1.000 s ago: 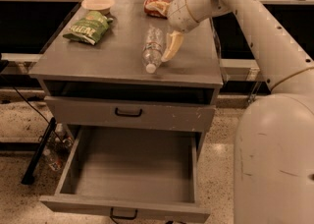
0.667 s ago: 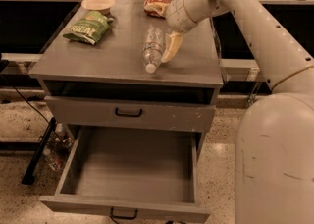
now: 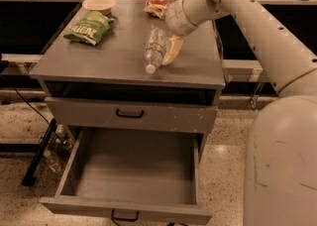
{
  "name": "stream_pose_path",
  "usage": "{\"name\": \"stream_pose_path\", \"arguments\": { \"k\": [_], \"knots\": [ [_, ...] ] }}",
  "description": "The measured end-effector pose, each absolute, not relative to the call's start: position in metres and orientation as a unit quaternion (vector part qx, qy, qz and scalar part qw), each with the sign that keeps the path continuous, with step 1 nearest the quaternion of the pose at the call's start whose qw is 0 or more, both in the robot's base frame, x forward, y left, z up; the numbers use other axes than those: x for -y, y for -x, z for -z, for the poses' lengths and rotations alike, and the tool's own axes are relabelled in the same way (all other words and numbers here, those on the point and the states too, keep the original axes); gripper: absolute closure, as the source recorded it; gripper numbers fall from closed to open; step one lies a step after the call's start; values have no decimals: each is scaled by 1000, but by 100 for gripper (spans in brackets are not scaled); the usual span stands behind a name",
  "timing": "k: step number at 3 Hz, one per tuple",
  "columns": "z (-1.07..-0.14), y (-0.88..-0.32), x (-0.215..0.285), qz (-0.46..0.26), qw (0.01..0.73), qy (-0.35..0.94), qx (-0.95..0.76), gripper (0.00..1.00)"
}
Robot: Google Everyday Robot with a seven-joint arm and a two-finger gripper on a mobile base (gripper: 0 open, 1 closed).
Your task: Place water bottle into middle drawer
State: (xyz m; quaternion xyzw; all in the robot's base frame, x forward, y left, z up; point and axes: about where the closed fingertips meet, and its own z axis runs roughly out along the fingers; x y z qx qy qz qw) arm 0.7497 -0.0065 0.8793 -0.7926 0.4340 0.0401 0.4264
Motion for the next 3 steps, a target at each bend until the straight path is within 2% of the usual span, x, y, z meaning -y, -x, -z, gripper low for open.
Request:
{"name": "stream_pose_path", "arguments": {
  "k": [3],
  "knots": [
    [-871, -745, -1, 1, 406, 813, -416, 0]
  ]
}}
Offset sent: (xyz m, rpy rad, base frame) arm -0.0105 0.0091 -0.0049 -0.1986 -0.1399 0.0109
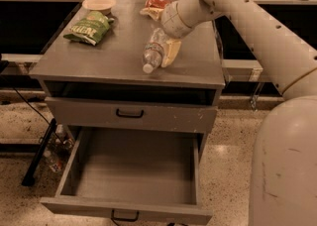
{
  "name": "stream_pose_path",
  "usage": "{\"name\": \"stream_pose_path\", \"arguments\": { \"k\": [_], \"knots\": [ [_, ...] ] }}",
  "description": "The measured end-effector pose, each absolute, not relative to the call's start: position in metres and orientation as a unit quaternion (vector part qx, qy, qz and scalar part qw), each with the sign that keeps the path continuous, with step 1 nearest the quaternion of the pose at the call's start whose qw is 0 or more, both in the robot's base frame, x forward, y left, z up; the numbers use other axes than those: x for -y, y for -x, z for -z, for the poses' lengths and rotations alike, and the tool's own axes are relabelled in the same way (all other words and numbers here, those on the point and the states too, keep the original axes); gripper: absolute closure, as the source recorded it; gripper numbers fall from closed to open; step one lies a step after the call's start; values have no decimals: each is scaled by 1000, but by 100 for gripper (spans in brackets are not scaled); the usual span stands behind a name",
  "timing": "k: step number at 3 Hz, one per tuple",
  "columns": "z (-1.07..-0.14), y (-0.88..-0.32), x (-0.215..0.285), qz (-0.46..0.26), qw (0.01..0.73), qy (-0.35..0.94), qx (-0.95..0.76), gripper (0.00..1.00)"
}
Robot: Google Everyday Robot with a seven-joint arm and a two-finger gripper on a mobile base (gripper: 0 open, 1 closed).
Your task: Place water bottle into middle drawer
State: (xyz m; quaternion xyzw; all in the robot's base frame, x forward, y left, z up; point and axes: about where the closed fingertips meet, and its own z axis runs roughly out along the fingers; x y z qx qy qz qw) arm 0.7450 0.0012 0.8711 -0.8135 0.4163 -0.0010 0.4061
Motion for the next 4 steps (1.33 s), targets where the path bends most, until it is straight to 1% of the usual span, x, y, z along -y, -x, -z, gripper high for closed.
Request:
{"name": "stream_pose_path", "arguments": {
  "k": [1, 2, 4],
  "knots": [
    [-859, -742, -15, -44, 409, 809, -419, 0],
    [-859, -742, -15, -44, 409, 809, -419, 3],
    [-859, -742, -15, -44, 409, 809, -419, 51]
  ]
}}
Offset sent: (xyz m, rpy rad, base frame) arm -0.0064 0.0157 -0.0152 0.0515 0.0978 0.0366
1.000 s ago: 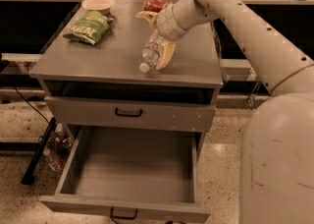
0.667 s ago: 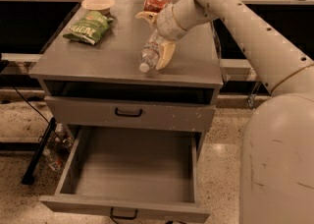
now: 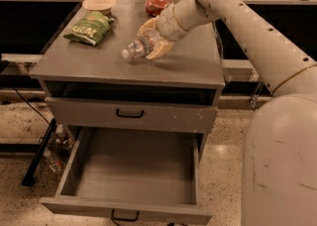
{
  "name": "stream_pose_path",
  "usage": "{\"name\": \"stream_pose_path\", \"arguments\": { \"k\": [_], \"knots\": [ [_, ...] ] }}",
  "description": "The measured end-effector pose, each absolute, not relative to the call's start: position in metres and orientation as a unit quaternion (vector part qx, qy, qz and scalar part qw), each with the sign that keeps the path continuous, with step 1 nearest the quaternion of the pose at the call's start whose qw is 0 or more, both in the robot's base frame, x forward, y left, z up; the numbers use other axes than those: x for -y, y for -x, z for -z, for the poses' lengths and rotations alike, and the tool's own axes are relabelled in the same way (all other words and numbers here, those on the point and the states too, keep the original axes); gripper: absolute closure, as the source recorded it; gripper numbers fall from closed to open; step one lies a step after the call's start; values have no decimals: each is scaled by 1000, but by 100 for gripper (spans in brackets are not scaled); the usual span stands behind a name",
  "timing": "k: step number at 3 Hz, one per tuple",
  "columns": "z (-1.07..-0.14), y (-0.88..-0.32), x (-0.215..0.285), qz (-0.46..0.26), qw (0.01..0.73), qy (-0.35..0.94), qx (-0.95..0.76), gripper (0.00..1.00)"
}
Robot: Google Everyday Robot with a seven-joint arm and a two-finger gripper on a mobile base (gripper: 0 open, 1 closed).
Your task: Place water bottle into middle drawer
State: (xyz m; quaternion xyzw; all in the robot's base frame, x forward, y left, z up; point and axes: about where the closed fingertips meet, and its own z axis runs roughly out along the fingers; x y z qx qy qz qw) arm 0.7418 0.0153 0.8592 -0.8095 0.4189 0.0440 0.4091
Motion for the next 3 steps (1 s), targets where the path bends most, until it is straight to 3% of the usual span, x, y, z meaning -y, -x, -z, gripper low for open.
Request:
{"name": "stream_pose_path", "arguments": {
  "k": [2, 3],
  "knots": [
    [-859, -742, -15, -44, 409, 809, -419, 97],
    [-859, -742, -15, -44, 409, 810, -419, 100]
  ]
}}
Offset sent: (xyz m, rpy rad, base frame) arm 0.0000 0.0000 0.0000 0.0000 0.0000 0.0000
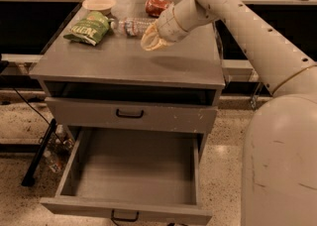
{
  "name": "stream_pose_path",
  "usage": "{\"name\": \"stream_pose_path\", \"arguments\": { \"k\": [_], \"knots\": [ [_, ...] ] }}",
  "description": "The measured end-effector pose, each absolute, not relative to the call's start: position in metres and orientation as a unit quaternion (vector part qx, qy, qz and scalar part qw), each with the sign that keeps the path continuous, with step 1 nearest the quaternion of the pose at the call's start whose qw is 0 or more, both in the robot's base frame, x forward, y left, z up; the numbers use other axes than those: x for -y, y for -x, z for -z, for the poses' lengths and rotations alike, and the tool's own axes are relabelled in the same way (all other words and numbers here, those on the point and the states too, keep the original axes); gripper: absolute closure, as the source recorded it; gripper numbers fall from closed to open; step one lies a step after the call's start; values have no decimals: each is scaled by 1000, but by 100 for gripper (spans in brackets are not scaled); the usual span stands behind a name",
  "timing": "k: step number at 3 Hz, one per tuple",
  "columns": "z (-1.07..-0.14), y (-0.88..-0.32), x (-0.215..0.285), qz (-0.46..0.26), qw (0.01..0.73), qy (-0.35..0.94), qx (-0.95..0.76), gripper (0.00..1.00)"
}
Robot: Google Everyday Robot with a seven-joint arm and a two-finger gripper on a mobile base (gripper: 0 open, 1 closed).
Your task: Place water bottle into middle drawer
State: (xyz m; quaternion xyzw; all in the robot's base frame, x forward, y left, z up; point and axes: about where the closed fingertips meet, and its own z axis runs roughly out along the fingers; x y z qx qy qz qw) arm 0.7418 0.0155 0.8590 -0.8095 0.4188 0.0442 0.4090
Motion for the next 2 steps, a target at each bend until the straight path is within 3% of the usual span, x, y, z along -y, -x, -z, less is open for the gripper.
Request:
{"name": "stream_pose_path", "arguments": {
  "k": [1, 2],
  "knots": [
    [-859, -742, -15, -44, 409, 810, -419, 100],
    [-859, -742, -16, -44, 409, 810, -419, 85]
  ]
}}
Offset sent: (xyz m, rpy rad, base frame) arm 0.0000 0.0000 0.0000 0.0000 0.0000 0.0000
